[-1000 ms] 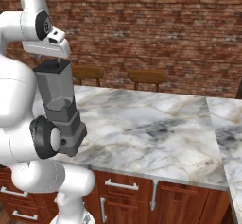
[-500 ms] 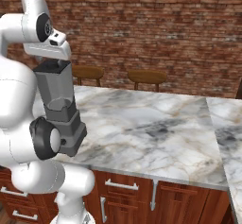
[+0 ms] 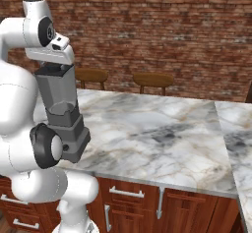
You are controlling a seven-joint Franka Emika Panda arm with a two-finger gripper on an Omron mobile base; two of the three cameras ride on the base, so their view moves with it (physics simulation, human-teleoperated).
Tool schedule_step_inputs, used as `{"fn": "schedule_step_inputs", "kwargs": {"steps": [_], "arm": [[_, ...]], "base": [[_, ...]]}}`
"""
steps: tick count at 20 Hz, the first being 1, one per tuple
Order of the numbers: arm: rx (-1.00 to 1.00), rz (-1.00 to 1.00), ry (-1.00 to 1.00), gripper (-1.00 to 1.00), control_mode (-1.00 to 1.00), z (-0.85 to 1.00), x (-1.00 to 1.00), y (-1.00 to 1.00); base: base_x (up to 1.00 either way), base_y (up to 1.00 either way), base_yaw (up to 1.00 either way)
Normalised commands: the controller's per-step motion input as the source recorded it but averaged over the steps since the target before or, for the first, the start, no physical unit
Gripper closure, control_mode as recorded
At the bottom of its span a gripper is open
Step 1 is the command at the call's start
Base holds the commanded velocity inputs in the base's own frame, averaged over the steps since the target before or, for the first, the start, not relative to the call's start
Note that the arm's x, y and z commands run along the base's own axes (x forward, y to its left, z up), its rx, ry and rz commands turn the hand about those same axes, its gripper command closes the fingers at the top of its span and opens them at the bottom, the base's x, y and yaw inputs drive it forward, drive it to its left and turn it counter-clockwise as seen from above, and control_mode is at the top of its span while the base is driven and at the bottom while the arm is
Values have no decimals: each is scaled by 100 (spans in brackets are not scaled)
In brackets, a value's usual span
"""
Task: Open the blender lid, put the mango in the blender, close the lid, and start the blender.
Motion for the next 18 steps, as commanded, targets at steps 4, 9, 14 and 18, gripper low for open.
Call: {"fn": "schedule_step_inputs", "kwargs": {"steps": [4,9,14,18], "arm": [[-5,0,1,100,-100,-35,-12,0],[-1,-1,0,100,-100,-3,-3,0],[0,-5,-2,100,-100,15,0,0],[2,-10,0,100,-100,64,-24,-3]], "base": [[0,0,0],[0,0,0],[0,0,0],[0,0,0]]}}
